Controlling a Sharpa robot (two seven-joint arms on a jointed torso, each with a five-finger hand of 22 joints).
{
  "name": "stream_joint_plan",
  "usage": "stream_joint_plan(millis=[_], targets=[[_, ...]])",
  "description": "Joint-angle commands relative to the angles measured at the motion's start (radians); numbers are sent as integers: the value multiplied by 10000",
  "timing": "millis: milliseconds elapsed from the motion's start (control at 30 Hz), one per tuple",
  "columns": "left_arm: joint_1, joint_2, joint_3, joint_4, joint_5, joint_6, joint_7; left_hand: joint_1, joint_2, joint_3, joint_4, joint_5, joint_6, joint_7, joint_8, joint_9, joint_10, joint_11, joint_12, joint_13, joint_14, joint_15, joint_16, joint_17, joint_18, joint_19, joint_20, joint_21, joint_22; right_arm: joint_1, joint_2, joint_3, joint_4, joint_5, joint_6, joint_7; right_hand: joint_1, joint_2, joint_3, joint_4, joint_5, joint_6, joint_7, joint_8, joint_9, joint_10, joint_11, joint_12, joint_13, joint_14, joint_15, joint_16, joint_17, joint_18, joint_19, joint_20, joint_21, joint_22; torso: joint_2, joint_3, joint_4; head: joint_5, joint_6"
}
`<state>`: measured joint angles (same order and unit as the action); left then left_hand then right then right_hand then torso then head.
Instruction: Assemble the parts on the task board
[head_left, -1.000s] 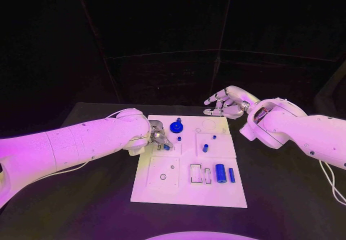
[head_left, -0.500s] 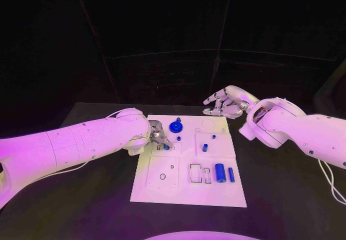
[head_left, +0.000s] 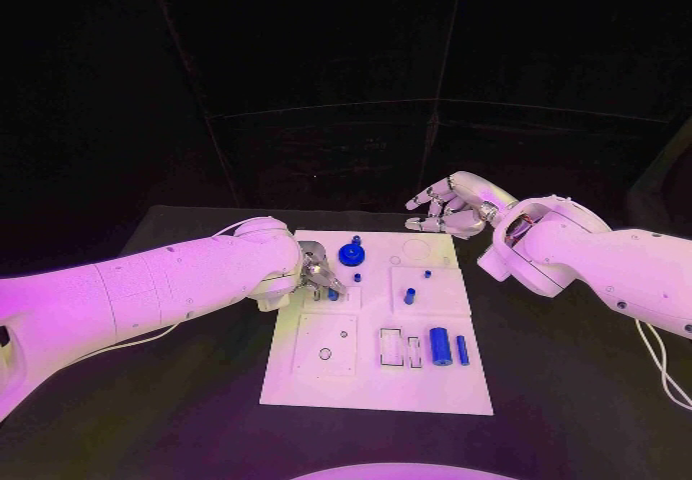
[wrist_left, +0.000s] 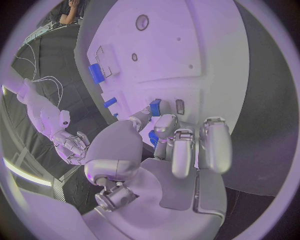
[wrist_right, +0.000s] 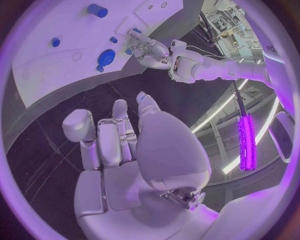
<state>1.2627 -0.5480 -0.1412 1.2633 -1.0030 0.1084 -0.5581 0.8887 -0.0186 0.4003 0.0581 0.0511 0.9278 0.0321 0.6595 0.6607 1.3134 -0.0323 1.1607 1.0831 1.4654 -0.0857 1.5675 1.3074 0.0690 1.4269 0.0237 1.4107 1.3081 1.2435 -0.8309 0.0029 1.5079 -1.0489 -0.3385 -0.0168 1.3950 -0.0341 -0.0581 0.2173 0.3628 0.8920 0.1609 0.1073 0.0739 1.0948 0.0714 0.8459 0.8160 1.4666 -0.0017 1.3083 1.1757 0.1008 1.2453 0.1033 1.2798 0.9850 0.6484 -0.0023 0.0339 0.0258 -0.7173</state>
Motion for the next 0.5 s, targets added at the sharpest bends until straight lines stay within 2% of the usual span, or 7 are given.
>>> stream_joint_plan(millis=[33, 300, 500], targets=[[-5, 30, -4, -11, -34, 67, -40, -150, -46, -27, 85, -37, 41, -1, 55, 25, 66, -24, 33, 16, 1054, -40, 33, 2634, -110, 80, -13, 36, 21, 19, 10, 7, 7, 51, 35, 94, -25, 2, -71, 1, 21, -81, 8, 58, -17, -81, 6, -79, -60, 187, -52, -83, -28, 173, -94, -14, -53, -38, 3, 0, 7, -5, 0], [-5, 50, -3, -64, -34, 49, -29, -531, -203, -355, 385, -38, 62, -11, 116, 94, 80, -30, 56, 23, 1054, -45, 33, 2634, -116, 99, -20, 48, 58, 19, 19, 7, -8, 68, 37, 105, -28, 8, -85, 19, 22, -89, 9, 60, -17, -133, 7, -155, -142, 170, -51, -137, -91, 186, -133, -13, -100, -111, 1, -3, 6, -12, 4], [-5, 19, -1, -53, -35, -21, -12, -988, -545, -1205, 803, -36, 46, -23, 150, 157, 60, -40, 45, -3, 1054, -59, 33, 2634, -119, 109, -32, 50, 84, 19, 19, 7, -13, 73, 38, 113, -27, 9, -89, 23, 21, -92, 10, 61, -18, -147, 7, -175, -165, 162, -51, -162, -123, 190, -146, -12, -115, -135, 1, -12, 10, -24, 3]])
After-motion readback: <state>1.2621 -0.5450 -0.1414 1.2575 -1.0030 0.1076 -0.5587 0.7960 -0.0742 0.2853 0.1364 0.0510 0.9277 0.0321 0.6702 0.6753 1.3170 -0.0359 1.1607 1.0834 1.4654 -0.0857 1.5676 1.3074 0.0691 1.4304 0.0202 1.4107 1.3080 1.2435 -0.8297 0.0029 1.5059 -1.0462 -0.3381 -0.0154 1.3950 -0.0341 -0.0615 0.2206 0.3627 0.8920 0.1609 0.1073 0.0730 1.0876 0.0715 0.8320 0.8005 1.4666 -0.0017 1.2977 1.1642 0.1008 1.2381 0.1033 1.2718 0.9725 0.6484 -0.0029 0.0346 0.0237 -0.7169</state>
